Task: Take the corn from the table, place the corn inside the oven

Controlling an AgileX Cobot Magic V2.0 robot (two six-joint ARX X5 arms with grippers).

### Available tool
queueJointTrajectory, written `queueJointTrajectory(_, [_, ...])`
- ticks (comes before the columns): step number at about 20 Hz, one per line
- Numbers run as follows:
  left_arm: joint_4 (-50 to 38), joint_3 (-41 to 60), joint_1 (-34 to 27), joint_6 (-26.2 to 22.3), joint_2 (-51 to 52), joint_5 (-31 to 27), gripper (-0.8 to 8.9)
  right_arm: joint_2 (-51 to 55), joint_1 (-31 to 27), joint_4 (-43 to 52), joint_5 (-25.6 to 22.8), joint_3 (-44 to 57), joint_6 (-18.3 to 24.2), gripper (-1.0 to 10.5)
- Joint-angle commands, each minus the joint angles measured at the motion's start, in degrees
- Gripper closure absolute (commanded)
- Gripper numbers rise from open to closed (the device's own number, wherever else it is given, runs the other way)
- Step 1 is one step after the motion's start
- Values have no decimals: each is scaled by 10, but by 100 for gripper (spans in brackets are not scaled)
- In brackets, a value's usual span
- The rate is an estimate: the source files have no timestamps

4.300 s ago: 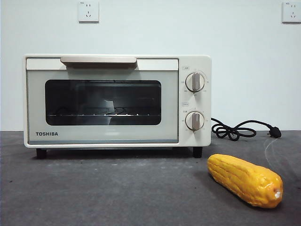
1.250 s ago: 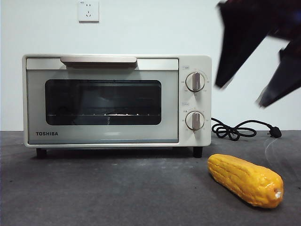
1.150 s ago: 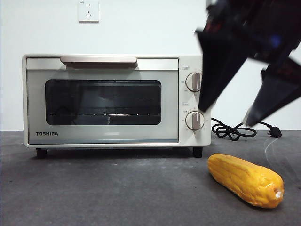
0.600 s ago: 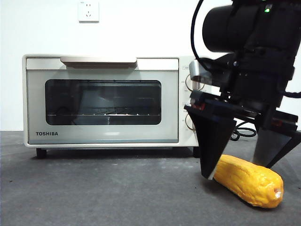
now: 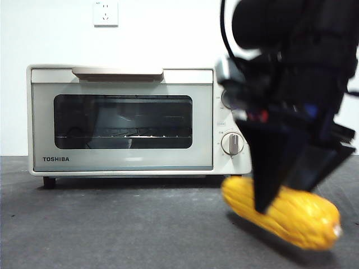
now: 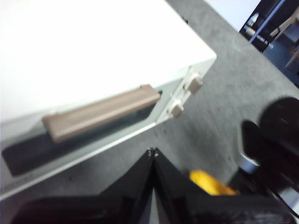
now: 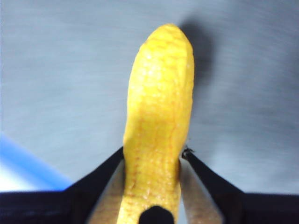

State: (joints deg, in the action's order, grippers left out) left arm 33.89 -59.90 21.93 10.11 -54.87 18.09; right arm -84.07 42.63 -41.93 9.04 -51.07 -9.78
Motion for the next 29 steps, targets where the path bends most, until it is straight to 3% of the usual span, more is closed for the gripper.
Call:
queueJointTrajectory(1, [-37,0,2,-1,-21,-2,819,42,35,3,6,2,-17,959])
queueJointTrajectory(7, [-113,0,1,-1,-98,-5,819,191,120,5,6,-4,-72,959])
queueJointTrajectory(11, [-140,0,2,-8,-139,-48,819,278,148,-3,5,-30,-96,959])
queueJointTrajectory(29, [-158,0,1,-46,-188,-106,819,334,163,-93,-12,-207,-63,959])
